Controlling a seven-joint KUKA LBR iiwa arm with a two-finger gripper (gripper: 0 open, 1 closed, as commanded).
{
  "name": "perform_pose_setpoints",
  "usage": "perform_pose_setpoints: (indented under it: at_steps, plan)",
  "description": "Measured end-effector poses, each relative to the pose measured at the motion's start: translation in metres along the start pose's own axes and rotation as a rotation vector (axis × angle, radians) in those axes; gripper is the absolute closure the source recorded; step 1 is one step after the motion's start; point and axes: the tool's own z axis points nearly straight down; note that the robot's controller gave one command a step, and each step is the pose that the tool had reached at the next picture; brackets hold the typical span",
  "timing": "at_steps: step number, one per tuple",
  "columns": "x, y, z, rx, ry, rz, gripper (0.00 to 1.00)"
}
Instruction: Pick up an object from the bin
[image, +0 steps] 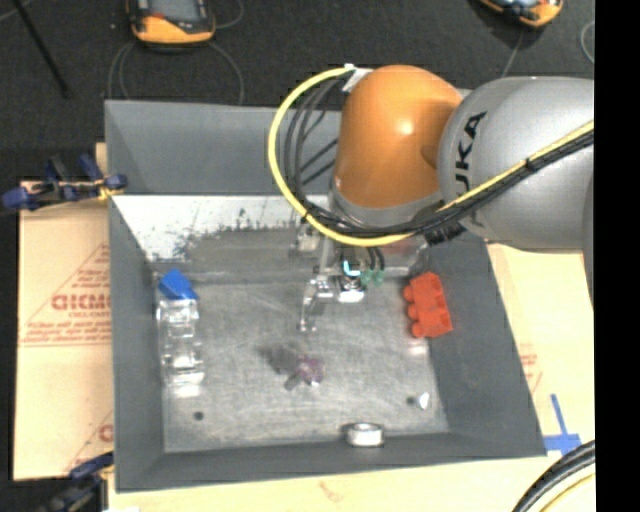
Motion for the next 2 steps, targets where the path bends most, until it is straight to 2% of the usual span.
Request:
perform_pose_setpoints:
  at_steps: [1,2]
  plan:
    - [0.0527,-0.0139,0.1482,0.003,0.002,-0.195,0.0]
    - [0.05,-0.0128,0.1439,0.0,-0.007,-0.191,1.0]
